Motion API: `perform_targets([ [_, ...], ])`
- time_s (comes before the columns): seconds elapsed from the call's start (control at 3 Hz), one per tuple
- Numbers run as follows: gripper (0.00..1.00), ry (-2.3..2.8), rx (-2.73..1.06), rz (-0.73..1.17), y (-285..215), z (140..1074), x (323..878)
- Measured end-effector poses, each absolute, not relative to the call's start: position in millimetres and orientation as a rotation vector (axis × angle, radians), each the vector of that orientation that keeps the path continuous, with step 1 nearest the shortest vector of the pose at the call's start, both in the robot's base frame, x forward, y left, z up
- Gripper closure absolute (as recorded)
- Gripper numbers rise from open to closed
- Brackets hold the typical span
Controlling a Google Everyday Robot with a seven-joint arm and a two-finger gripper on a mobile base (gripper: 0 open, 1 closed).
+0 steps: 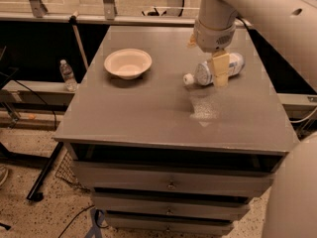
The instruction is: Place blue plastic bottle upright
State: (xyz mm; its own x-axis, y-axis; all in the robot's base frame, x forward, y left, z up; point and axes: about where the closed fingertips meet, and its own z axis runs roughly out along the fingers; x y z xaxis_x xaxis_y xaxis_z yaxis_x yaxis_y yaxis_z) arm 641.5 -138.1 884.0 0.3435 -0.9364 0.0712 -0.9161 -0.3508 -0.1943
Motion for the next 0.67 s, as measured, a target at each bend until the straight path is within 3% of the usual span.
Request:
perform_targets([
  [0.67, 0.0, 1.718, -2.544, -0.298, -136.8, 861.8, 653.5],
])
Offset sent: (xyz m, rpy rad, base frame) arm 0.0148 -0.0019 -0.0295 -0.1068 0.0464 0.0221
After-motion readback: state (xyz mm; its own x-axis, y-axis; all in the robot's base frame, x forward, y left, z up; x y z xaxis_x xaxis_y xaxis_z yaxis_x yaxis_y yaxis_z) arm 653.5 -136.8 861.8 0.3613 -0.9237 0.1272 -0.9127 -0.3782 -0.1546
